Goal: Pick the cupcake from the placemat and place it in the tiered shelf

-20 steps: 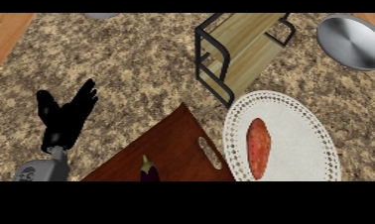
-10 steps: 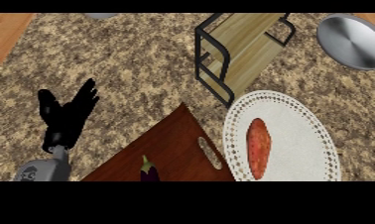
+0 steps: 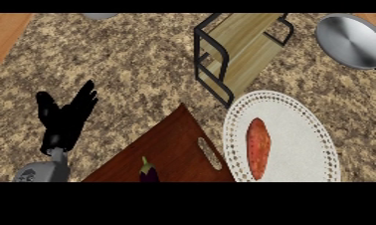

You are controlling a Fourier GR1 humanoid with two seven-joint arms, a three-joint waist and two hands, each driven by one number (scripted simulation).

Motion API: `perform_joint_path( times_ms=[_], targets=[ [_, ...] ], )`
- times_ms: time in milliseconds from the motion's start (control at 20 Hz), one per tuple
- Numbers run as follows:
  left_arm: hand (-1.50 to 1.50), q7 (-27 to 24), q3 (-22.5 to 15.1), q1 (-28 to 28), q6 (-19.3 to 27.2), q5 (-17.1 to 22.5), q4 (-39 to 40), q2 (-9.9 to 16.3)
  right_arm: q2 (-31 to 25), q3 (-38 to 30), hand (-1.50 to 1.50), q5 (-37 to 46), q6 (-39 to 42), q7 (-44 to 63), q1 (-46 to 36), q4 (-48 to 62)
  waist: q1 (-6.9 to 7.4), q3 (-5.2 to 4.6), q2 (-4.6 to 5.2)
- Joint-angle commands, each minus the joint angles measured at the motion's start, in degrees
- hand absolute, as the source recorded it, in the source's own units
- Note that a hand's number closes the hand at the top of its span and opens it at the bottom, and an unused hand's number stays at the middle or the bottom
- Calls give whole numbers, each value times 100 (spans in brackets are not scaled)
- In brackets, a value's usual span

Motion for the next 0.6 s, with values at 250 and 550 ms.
perform_joint_path(
  times_ms=[250,550],
  targets=[
    [0,55,-57,75,30,-85,242,-176,182,-203,150,347,61,-757,-533,997,-16,-40,23],
    [0,155,-27,458,-42,-61,-81,-98,-67,-8,150,716,246,-1024,-250,768,-81,-37,-15]
  ],
)
